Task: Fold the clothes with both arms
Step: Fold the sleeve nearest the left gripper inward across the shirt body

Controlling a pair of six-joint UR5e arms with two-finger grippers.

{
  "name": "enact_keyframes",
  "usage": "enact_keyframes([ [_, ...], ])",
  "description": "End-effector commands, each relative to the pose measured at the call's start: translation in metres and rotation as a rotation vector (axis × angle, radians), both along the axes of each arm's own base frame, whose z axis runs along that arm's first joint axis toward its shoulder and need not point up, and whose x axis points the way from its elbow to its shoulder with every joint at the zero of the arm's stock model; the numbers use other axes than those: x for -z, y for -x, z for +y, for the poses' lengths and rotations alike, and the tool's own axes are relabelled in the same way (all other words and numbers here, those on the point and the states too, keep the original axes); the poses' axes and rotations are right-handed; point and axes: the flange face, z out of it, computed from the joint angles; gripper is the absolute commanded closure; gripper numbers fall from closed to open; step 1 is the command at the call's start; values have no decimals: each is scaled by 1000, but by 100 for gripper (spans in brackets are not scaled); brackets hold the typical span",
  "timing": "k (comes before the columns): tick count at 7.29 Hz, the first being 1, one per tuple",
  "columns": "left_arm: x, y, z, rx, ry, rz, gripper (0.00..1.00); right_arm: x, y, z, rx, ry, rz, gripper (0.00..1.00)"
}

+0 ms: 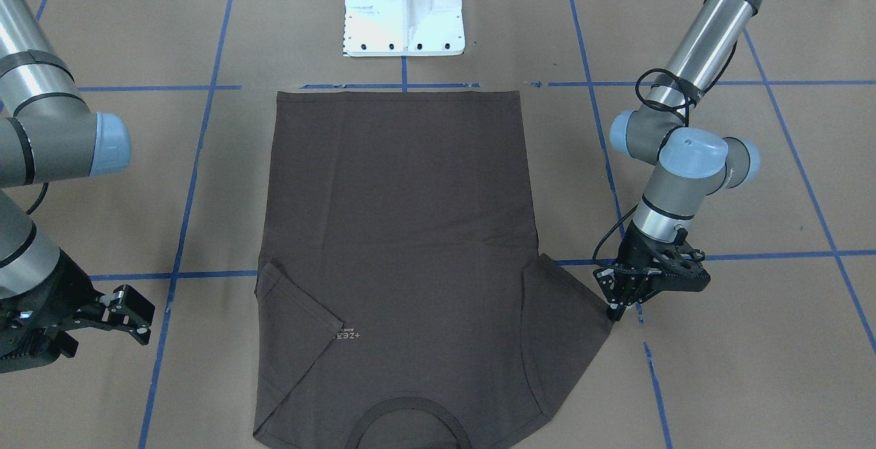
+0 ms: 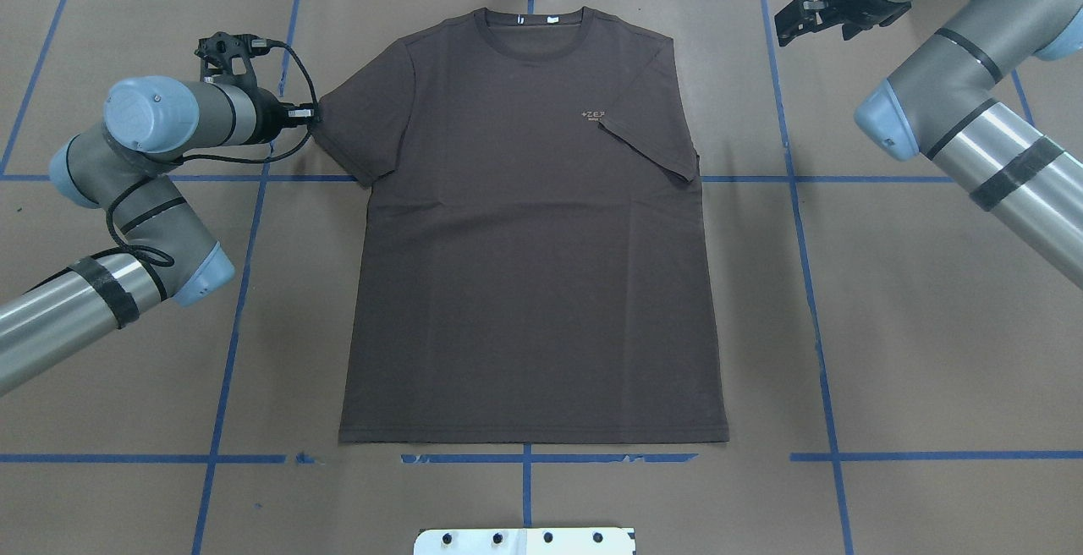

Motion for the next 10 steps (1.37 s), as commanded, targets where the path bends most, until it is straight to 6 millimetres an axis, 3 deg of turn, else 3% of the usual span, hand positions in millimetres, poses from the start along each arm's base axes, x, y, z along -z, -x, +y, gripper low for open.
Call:
enact_keyframes([
  [1,34,-10,-9,0,0,10,100,-1,0,0,-1,2,0,0],
  [4,154,-32,-19,24,119,-18,100,1,1,0,-4,2,-3,0],
  [5,182,-61,-10,11,163,-20,100,1,1,0,-3,1,-3,0],
  [8,196,-82,-22,14,177,-31,100,2,3,1,-4,4,-5,0],
  [9,203,-90,-29,34,174,-37,79,2,3,1,-6,5,-4,0],
  [10,202,-89,-28,-10,114,-80,1,2,3,0,-6,5,-4,0],
])
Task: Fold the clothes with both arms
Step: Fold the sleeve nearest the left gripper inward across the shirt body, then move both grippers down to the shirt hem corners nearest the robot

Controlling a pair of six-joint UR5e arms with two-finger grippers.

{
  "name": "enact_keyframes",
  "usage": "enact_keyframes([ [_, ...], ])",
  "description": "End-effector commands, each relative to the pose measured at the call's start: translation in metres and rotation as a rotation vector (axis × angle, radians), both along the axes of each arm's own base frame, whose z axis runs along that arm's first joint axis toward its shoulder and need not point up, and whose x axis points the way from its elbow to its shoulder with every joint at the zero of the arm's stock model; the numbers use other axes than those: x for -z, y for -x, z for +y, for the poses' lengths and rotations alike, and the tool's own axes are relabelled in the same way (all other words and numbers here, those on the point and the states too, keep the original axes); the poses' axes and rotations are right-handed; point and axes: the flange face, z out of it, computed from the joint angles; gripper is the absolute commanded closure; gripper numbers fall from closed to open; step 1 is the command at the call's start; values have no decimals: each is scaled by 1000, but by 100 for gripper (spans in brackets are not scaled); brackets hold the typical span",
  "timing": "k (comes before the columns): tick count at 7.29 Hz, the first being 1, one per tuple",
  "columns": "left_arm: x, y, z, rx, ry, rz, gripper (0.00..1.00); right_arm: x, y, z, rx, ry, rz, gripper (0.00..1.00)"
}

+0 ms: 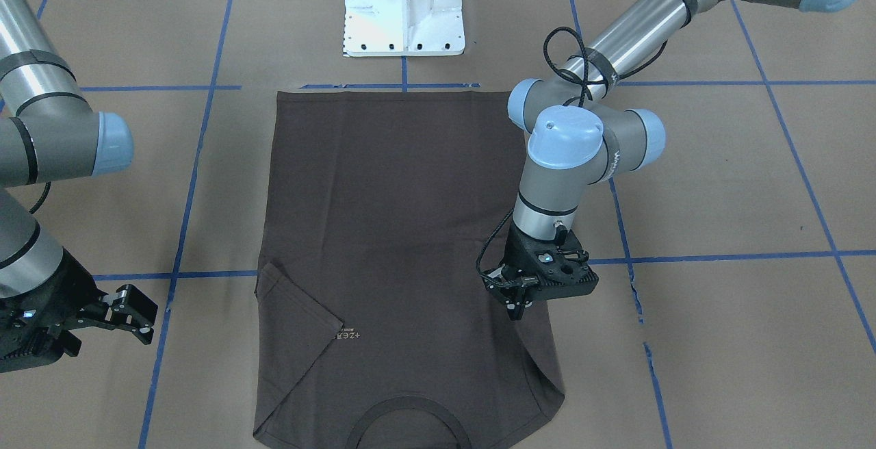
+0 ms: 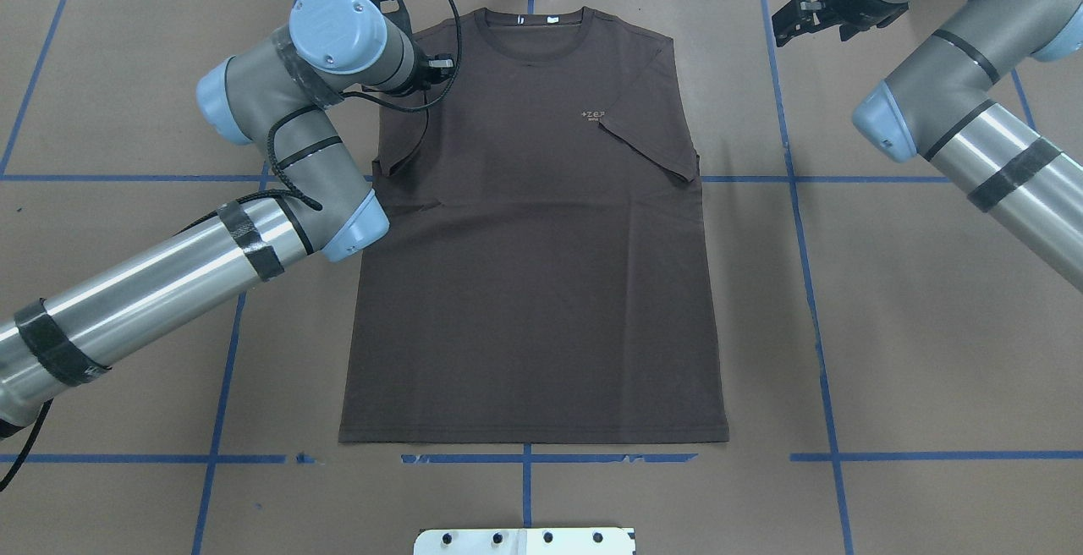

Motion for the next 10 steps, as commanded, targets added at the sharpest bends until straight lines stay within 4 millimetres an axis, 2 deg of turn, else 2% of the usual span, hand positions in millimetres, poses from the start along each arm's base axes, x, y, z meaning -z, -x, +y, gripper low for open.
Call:
enact_keyframes([
  [1,10,0,1,-48,-72,-33,0,3,2,0,-1,-2,-3,0],
  [2,24,8,8,-51,-95,-7,0,10,1,2,-5,-10,-11,0],
  [3,15,27,29,-60,-113,17,0,26,9,18,-34,12,-54,0],
  [5,15,72,97,-161,-181,96,0,56,74,97,-75,48,-129,0],
  [6,-1,53,157,-229,-186,108,0,83,103,155,-120,44,-178,0],
  [7,8,48,193,-266,-205,140,0,85,116,216,-119,67,-216,0],
  [8,0,34,237,-293,-144,180,0,80,117,287,-121,83,-236,0],
  [9,-19,24,276,-267,-75,189,0,72,119,346,-121,113,-240,0],
  [10,-37,14,320,-266,-42,180,0,58,128,388,-133,153,-226,4],
])
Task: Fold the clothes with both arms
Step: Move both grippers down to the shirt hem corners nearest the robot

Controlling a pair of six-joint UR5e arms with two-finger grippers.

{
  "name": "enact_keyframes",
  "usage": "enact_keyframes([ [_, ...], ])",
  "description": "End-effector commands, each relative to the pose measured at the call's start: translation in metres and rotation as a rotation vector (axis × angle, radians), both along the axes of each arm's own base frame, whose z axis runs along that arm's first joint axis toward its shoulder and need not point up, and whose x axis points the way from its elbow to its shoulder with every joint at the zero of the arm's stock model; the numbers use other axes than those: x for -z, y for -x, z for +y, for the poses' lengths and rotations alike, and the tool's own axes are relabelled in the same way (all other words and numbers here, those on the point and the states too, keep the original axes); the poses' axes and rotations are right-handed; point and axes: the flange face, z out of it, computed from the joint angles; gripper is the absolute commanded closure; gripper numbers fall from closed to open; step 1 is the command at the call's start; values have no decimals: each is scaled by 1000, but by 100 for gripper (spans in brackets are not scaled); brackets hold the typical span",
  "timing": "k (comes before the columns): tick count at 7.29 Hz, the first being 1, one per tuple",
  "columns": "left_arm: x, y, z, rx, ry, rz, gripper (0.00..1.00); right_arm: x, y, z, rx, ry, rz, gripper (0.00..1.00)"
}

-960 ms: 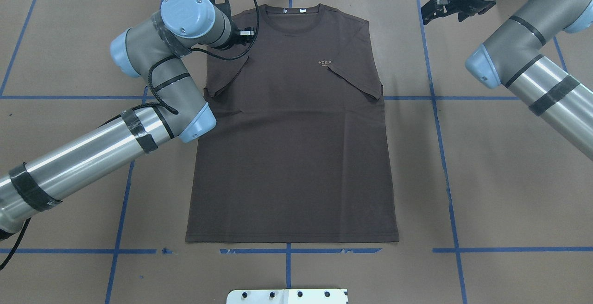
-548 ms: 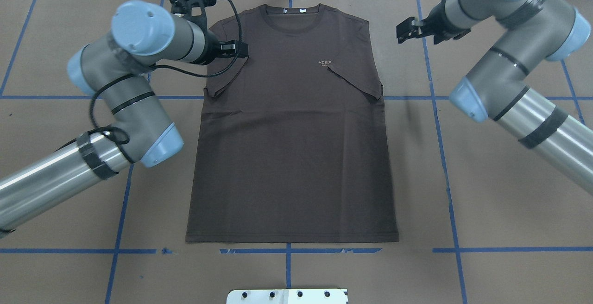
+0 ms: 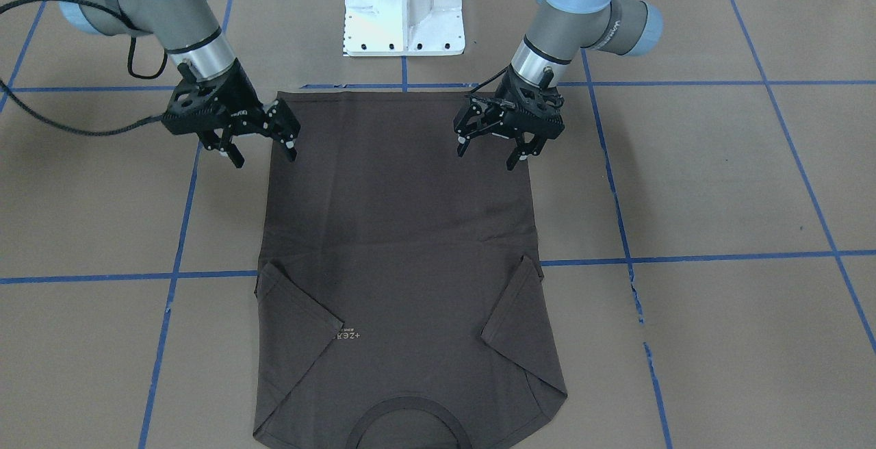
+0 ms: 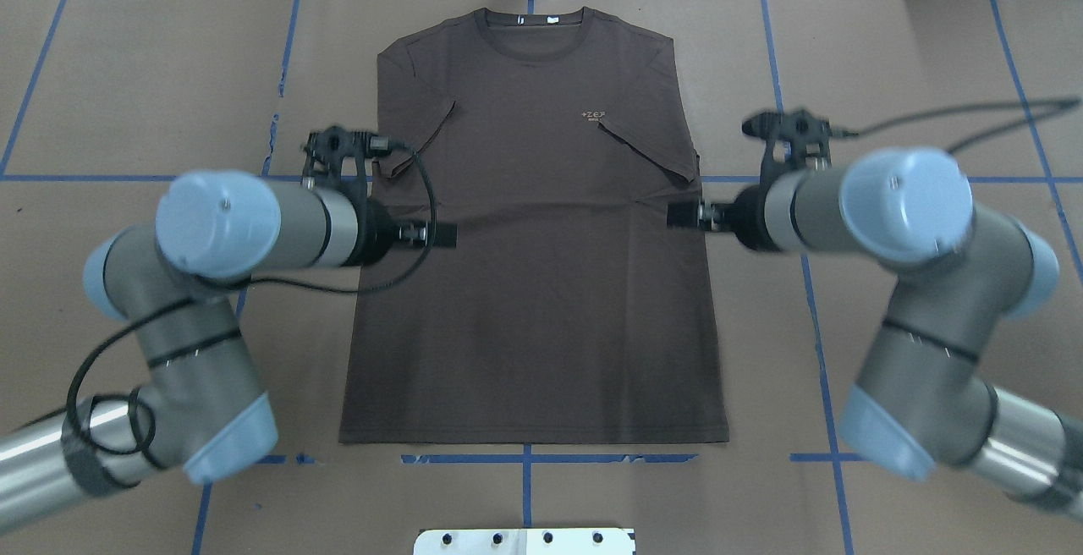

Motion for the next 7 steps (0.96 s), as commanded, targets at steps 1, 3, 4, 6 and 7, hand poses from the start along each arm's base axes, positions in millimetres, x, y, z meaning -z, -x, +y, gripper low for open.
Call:
enact_keyframes([
  [1,-39,-7,88,-12,104,-17,0,-14,11,83,-11,51,2,6],
  [3,-67,-7,144,-44,207,-39,17,-12,11,90,-8,47,-2,5],
  [4,-74,-14,153,-36,227,-85,31,-13,10,91,-8,47,-1,5],
  [6,-63,-21,156,-37,241,-113,36,-10,8,91,-9,44,-8,3],
  [7,-61,-19,154,-39,236,-111,36,-9,8,91,-9,44,-9,3],
])
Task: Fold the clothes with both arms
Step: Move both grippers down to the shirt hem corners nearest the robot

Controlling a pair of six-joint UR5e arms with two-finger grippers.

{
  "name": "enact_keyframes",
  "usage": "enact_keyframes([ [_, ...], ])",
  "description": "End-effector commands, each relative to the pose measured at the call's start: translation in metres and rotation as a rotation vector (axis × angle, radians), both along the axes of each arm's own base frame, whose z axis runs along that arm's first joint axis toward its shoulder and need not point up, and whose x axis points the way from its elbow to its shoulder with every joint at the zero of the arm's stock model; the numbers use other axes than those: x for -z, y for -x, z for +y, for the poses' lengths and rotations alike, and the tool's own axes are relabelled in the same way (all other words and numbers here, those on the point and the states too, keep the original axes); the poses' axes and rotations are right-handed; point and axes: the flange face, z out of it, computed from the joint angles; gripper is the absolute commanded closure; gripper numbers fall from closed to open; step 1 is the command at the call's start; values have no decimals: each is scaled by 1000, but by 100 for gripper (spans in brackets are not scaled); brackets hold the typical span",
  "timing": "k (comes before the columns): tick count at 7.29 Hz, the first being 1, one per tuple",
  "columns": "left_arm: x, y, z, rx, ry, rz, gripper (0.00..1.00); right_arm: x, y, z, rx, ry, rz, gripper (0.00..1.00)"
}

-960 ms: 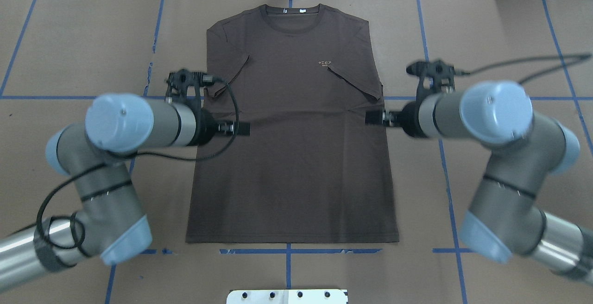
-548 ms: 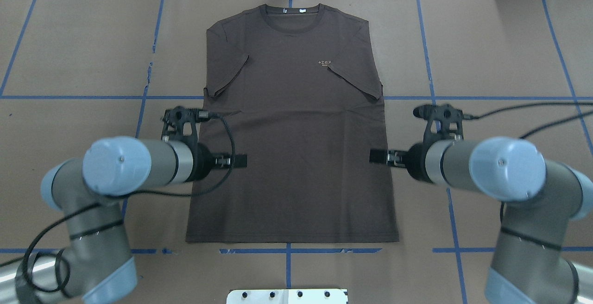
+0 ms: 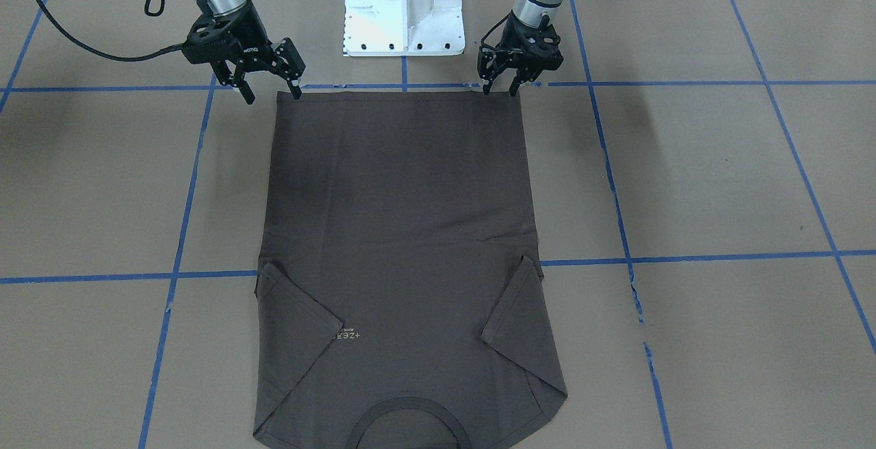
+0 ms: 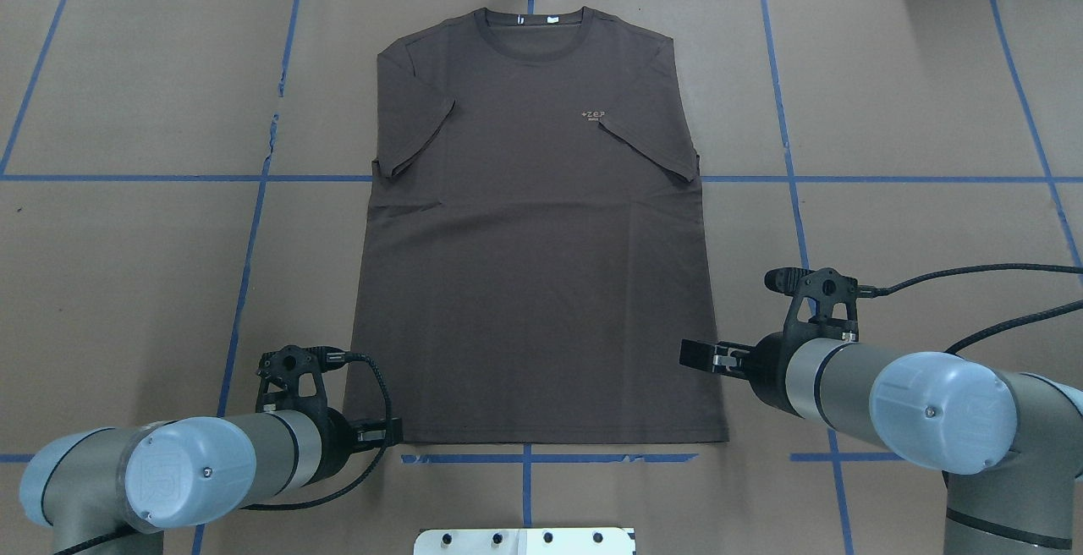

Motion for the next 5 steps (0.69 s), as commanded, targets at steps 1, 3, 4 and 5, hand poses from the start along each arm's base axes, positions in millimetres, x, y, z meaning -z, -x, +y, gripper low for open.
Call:
enact_keyframes([
  [1,2,7,-1,-3,-2,-6,36,1,0,0,0,-1,-1,3],
  [3,-2,5,0,-7,3,-39,36,1,-1,0,0,-1,-3,3],
  [4,-6,3,-1,-7,5,-47,37,1,-1,0,-1,-1,-3,2],
  [5,-7,3,-1,-7,5,-50,37,1,-1,0,-1,-1,-1,2],
])
